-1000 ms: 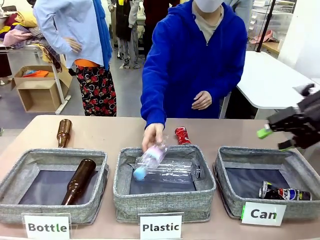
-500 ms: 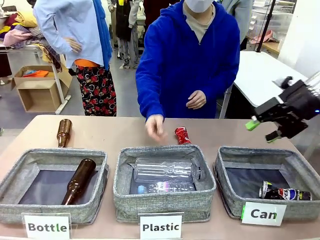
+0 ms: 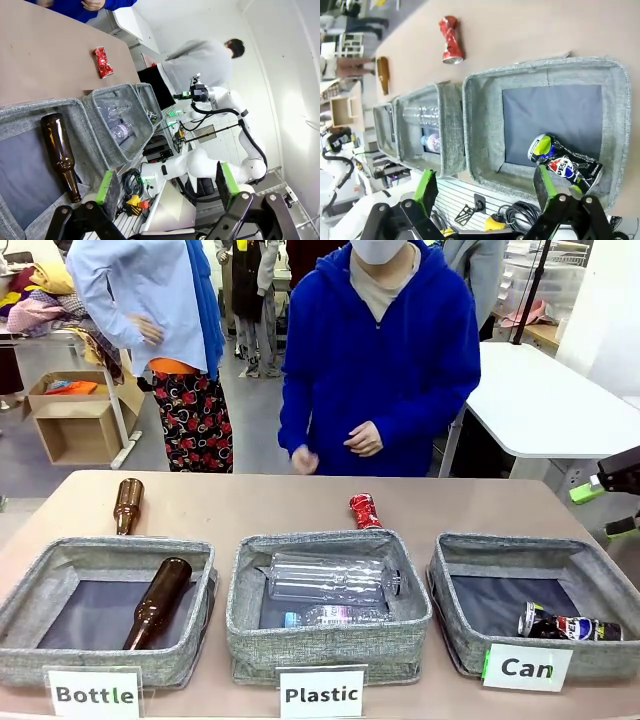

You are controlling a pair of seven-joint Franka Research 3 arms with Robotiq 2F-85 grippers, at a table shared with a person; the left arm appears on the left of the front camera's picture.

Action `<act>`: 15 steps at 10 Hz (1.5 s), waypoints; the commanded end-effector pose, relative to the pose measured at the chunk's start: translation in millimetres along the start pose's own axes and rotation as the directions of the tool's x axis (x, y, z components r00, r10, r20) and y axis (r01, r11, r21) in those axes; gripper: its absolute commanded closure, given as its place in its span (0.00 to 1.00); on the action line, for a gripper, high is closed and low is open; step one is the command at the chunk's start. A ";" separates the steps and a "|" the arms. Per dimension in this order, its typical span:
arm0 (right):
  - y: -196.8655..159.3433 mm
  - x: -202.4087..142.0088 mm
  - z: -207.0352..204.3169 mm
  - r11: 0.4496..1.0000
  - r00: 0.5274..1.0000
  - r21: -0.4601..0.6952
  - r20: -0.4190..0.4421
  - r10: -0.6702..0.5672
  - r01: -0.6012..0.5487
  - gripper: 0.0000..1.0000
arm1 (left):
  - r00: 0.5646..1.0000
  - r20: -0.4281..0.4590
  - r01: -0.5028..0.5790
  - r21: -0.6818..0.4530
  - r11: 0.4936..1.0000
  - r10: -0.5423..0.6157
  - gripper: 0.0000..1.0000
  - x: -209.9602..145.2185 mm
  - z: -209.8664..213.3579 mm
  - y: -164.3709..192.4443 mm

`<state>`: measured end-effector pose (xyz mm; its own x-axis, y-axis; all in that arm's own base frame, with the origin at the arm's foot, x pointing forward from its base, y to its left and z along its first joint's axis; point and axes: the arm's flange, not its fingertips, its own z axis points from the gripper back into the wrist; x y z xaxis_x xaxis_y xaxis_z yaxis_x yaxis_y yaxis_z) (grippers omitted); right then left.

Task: Sort the can waste into the basket.
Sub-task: Pick up the can waste from the table and place it in the right Fabric basket.

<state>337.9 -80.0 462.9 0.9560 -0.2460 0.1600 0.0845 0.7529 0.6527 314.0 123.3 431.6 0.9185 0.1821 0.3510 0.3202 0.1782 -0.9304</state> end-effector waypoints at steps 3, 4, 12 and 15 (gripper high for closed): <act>34.6 0.3 -41.5 0.998 1.000 -0.069 -0.020 0.012 -0.014 0.00 | 1.000 -0.005 -0.003 -0.006 1.000 0.003 0.00 -0.9 0.7 -3.0; 68.5 17.4 -52.7 0.992 1.000 -0.124 -0.028 0.007 -0.011 0.00 | 1.000 -0.005 -0.003 -0.006 1.000 0.003 0.00 -0.9 0.7 -3.0; 280.2 109.3 -215.6 0.827 0.978 -0.537 -0.197 0.069 -0.167 0.00 | 1.000 -0.005 -0.003 -0.006 1.000 0.003 0.00 -0.9 0.7 -3.0; 294.6 117.8 -302.4 0.744 0.958 -0.625 -0.277 0.072 -0.237 0.00 | 1.000 -0.005 -0.003 -0.006 1.000 0.003 0.00 -0.9 0.7 -3.0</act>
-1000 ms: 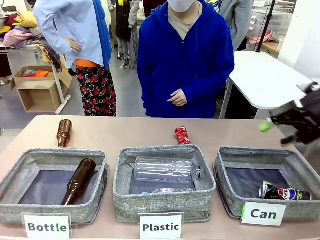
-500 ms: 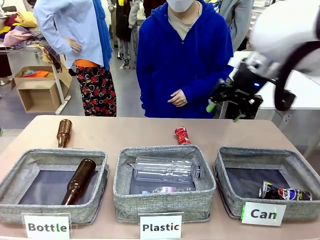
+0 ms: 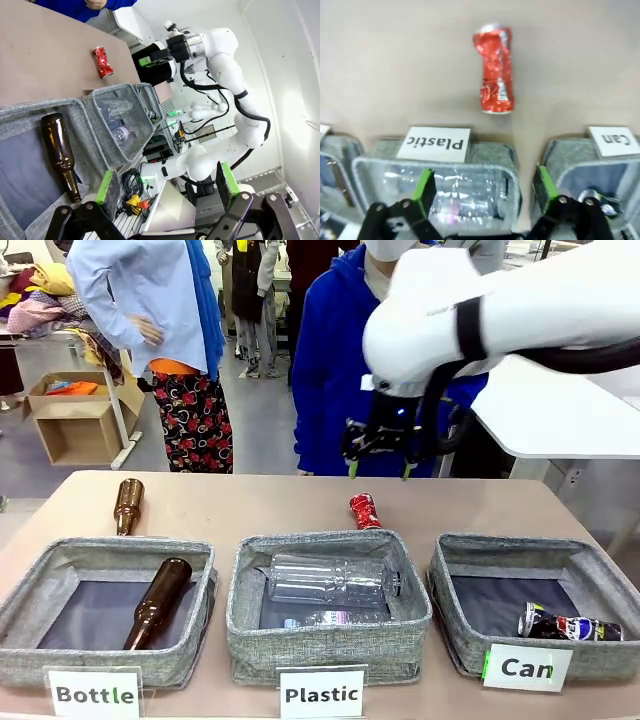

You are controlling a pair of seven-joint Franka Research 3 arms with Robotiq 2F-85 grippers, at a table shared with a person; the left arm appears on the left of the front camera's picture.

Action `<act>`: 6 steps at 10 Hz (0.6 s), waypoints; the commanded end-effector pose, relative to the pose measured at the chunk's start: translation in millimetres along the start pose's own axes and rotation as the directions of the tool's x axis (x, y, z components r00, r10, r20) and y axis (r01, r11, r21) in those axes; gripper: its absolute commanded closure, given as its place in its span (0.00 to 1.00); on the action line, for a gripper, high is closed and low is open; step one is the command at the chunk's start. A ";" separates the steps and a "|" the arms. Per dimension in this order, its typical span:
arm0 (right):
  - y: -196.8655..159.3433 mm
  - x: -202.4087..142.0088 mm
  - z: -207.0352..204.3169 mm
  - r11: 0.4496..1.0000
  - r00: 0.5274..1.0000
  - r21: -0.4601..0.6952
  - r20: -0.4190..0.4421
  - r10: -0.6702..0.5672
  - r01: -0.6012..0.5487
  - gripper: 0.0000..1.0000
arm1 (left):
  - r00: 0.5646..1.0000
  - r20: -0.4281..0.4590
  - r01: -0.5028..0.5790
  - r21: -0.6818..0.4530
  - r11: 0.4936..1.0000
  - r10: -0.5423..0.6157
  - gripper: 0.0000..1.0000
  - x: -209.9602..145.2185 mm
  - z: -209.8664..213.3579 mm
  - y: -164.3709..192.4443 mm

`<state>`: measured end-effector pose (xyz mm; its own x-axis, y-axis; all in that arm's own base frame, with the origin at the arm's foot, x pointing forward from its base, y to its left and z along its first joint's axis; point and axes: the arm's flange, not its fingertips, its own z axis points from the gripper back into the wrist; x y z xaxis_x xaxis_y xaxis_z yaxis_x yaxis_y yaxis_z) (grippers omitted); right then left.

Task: Sort the can waste into the basket.
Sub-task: Pick up the can waste from the table and place it in the right Fabric basket.

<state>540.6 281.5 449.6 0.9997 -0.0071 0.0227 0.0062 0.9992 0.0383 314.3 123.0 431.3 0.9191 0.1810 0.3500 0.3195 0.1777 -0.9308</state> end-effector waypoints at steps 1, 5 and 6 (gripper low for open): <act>24.7 25.3 -21.6 0.997 0.999 -0.078 -0.044 0.000 -0.003 0.00 | 1.000 -0.003 -0.003 -0.005 1.000 0.003 0.00 -1.0 1.1 -3.3; 23.3 49.8 -105.5 0.994 0.995 -0.107 -0.095 -0.005 -0.005 0.00 | 1.000 -0.003 -0.003 -0.005 1.000 0.003 0.00 -1.0 1.1 -3.3; 17.6 53.1 -114.6 0.995 0.995 -0.104 -0.093 -0.020 0.010 0.00 | 1.000 -0.003 -0.003 -0.005 1.000 0.003 0.00 -1.0 1.1 -3.3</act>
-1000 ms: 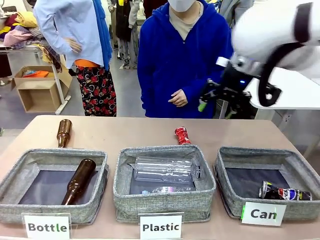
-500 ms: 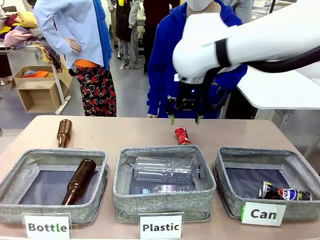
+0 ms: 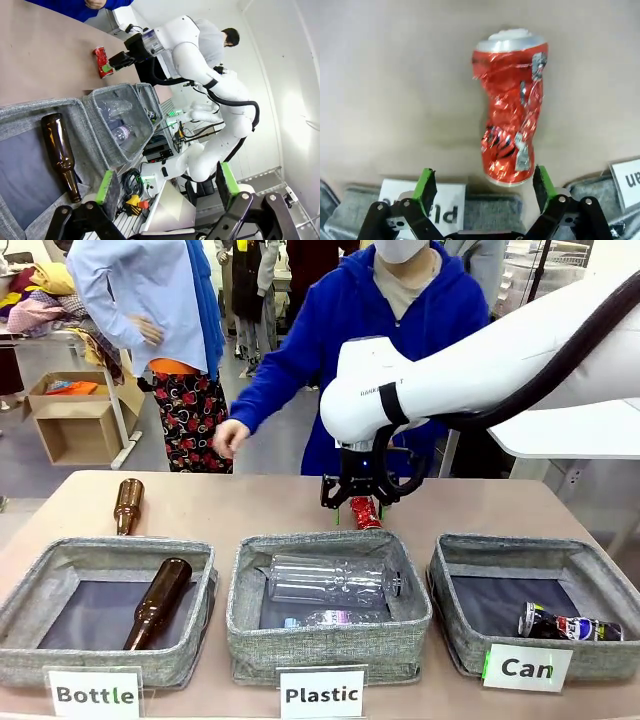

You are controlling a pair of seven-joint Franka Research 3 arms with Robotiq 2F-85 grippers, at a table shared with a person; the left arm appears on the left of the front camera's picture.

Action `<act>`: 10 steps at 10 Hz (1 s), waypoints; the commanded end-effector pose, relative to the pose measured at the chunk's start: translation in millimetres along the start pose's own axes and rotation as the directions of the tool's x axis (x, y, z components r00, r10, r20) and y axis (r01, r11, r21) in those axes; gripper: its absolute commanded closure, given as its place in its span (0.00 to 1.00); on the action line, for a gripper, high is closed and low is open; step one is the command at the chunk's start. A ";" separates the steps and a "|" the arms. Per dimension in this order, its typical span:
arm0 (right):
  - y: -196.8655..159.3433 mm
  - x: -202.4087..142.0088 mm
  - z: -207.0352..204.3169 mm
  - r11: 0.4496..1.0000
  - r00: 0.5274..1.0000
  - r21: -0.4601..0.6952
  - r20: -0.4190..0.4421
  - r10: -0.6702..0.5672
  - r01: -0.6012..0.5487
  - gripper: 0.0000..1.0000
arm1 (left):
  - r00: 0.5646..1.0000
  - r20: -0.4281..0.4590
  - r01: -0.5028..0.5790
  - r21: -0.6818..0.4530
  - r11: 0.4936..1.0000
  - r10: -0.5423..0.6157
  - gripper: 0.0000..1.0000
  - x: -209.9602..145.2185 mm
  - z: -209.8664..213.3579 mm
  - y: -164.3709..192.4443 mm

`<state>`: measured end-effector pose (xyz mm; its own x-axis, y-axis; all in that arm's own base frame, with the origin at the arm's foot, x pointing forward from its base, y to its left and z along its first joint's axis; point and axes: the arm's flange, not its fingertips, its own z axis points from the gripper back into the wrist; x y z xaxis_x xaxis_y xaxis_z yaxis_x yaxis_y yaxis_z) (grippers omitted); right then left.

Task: Sort the can waste into the basket.
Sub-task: Pick up the can waste from the table and place it in the right Fabric basket.

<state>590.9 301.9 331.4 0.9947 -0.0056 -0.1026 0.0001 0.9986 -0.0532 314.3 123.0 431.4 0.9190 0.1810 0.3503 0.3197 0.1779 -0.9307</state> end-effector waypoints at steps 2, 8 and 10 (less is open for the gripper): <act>-9.2 18.5 -15.2 1.000 1.000 0.021 0.025 -0.005 0.004 0.00 | 1.000 -0.003 -0.003 -0.005 1.000 0.003 0.00 -1.1 1.1 -3.2; -17.0 30.5 -26.8 0.996 0.999 0.081 0.019 -0.026 0.024 0.00 | 0.995 0.071 0.069 0.000 0.998 -0.069 0.00 -2.9 31.6 -18.5; -19.0 32.1 -25.1 0.996 0.999 0.082 0.016 -0.029 0.028 0.00 | 0.998 0.047 0.035 0.006 0.999 -0.035 0.00 -0.1 18.7 -10.1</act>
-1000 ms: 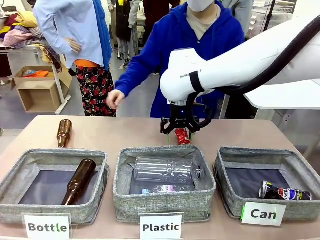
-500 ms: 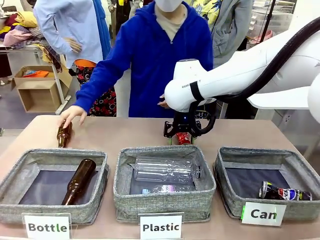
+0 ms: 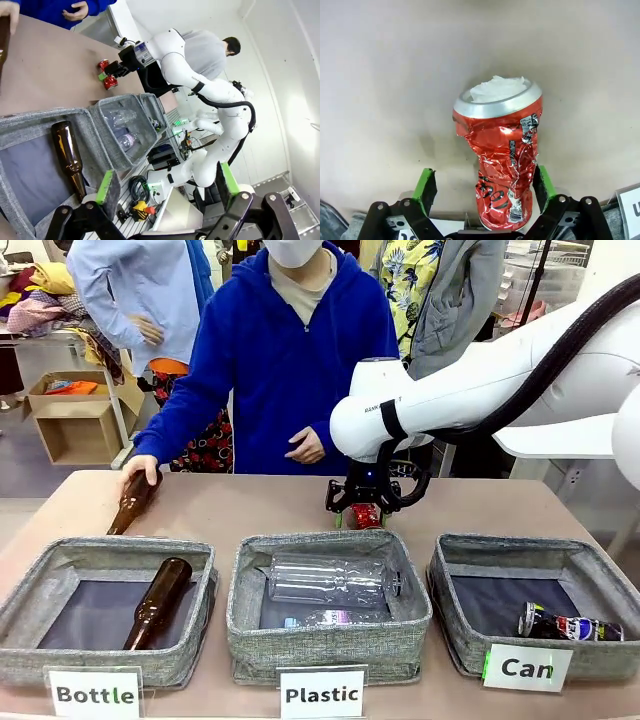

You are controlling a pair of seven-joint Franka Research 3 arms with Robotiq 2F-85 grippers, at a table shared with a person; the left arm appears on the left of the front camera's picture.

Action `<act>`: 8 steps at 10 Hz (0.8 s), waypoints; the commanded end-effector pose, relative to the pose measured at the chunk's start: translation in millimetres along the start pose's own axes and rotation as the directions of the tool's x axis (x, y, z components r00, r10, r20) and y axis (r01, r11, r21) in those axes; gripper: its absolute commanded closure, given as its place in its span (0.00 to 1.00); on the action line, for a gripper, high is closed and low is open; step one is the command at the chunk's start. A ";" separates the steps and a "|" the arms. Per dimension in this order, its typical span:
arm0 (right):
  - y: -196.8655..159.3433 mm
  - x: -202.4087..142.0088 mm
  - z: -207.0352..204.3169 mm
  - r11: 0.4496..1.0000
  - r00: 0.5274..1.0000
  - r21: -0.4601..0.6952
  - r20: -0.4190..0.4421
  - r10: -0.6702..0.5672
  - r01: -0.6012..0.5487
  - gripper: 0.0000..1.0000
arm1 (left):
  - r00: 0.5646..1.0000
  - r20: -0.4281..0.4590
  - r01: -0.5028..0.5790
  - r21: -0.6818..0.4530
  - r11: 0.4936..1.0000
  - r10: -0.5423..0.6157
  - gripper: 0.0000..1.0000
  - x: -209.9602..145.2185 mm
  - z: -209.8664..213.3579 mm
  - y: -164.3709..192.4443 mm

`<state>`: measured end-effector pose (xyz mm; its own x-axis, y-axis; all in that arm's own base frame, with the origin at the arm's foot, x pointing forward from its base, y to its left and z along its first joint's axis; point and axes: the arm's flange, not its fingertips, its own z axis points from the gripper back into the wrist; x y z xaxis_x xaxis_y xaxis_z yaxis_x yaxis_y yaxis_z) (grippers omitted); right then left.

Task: Sort the can waste into the basket.
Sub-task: Pick up the can waste from the table and place it in the right Fabric basket.

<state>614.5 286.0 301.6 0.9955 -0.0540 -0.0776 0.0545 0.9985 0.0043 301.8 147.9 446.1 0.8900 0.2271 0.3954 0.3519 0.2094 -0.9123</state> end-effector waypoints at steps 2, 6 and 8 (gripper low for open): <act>-4.0 4.8 3.8 0.999 1.000 0.022 -0.003 0.027 -0.026 0.00 | 1.000 -0.010 -0.008 -0.018 1.000 0.008 0.00 1.2 -10.0 3.0; -4.7 7.6 3.0 1.000 1.000 0.013 -0.010 0.028 -0.027 1.00 | 1.000 -0.010 -0.008 -0.018 1.000 0.008 0.00 1.2 -10.0 3.0; -6.6 9.4 3.0 1.000 0.999 0.011 -0.023 0.025 -0.024 0.86 | 0.998 0.017 0.057 -0.062 0.996 -0.056 0.00 1.7 17.4 -26.3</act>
<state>616.1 282.4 301.6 0.9956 -0.0465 -0.0815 0.0467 0.9989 0.0015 302.0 145.8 448.8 0.8904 0.2148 0.4013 0.3654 0.1884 -0.9116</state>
